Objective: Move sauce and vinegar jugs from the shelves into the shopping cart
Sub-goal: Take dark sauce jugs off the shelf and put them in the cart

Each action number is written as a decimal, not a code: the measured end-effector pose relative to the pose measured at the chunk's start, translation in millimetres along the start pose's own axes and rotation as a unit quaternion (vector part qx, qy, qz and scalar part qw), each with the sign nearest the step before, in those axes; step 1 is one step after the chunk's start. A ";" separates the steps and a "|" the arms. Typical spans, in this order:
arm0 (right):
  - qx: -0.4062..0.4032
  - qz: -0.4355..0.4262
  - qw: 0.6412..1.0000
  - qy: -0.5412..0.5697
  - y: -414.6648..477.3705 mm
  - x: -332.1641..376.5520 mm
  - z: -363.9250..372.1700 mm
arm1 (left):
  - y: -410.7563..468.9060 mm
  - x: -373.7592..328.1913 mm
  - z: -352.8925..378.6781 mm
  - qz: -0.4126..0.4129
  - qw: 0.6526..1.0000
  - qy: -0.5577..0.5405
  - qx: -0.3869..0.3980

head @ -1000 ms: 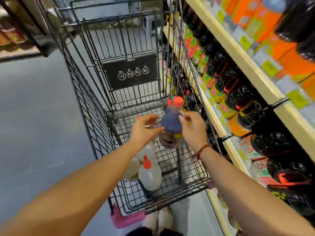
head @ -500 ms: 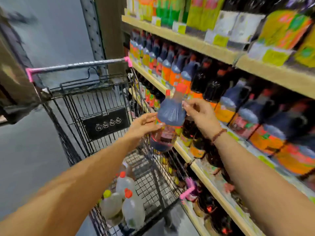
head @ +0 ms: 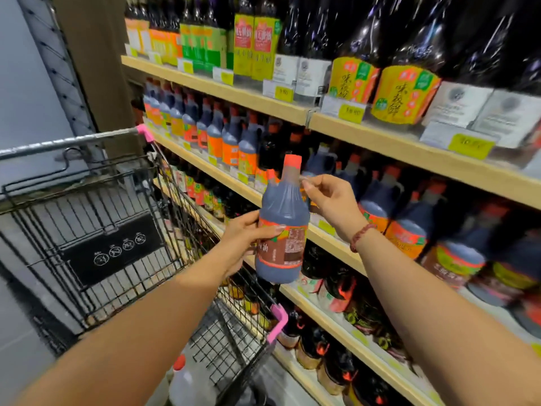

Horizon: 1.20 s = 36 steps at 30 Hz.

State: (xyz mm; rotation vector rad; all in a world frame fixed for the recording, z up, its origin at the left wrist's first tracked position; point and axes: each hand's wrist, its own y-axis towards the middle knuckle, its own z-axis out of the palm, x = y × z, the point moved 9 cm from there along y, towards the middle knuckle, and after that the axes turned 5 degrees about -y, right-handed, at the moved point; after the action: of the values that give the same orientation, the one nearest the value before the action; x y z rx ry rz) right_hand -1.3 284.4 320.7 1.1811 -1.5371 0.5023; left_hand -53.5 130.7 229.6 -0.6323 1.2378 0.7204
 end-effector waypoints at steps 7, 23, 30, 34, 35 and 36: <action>-0.004 -0.004 0.999 -0.033 -44.7 -30.3 -47.6 | 0.9 22.8 59.6 -0.025 0.998 -0.035 0.035; -0.137 0.073 0.986 -0.054 -183.8 -101.5 -171.3 | -26.8 65.8 225.2 -0.083 0.995 -0.052 0.034; -0.157 0.095 0.978 -0.104 -214.5 -113.9 -217.8 | -44.9 77.5 290.5 -0.069 0.995 -0.067 0.039; -0.206 0.119 0.961 -0.141 -232.8 -121.1 -246.8 | -48.2 88.8 321.6 -0.067 0.994 -0.072 0.051; -0.217 0.122 0.957 -0.148 -236.6 -120.7 -252.0 | -47.5 91.9 328.3 -0.068 0.994 -0.076 0.049; -0.225 0.129 0.953 -0.159 -239.3 -120.3 -255.6 | -46.6 94.3 335.1 -0.067 0.994 -0.076 0.048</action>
State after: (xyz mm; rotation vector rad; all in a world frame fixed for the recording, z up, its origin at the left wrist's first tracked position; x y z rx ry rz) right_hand 322.5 441.1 232.9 0.7316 -1.9692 0.1116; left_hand 201.5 371.6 211.8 -0.5651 1.0729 0.5834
